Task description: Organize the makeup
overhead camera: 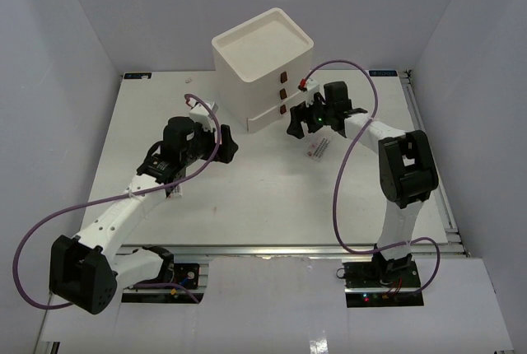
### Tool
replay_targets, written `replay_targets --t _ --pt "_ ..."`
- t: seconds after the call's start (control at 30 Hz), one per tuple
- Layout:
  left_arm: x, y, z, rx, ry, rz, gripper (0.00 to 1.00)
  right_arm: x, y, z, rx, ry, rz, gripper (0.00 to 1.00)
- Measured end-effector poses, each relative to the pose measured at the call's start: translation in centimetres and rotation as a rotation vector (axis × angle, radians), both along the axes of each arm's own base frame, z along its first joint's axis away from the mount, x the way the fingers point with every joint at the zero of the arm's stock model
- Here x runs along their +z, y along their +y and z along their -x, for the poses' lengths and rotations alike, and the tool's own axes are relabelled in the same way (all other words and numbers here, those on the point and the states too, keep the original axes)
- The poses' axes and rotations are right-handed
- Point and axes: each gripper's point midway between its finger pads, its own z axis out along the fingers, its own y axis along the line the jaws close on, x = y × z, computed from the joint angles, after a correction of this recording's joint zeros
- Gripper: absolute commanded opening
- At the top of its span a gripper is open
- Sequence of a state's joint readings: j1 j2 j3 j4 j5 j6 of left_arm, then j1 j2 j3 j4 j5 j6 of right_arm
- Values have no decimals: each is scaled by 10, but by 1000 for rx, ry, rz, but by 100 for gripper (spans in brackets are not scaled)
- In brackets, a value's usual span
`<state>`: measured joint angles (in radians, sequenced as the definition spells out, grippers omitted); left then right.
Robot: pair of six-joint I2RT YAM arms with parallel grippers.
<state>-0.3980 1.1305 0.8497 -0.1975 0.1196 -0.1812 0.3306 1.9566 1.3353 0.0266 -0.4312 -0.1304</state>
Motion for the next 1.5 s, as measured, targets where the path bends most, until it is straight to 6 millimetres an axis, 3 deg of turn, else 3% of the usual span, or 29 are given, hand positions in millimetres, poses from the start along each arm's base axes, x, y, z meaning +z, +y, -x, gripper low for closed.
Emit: replay_targets --t 0.47,0.67,0.87,1.07,1.23,1.5 --pt "6 14 -9 45 -20 14 98 -13 35 -67 -82 -54 -216 99" --pt "8 17 -11 48 -18 35 98 -33 42 -79 -105 -10 -252 79" --pt "8 20 -16 52 -14 59 98 -33 40 -86 -128 8 -279 62" --pt "8 23 -17 53 -6 76 98 -28 35 -90 -137 2 -300 37" --pt "7 23 -17 49 1 85 98 -27 36 -89 -120 0 -308 11" --pt "6 25 -18 54 4 87 98 -24 35 -83 -91 -22 -321 8"
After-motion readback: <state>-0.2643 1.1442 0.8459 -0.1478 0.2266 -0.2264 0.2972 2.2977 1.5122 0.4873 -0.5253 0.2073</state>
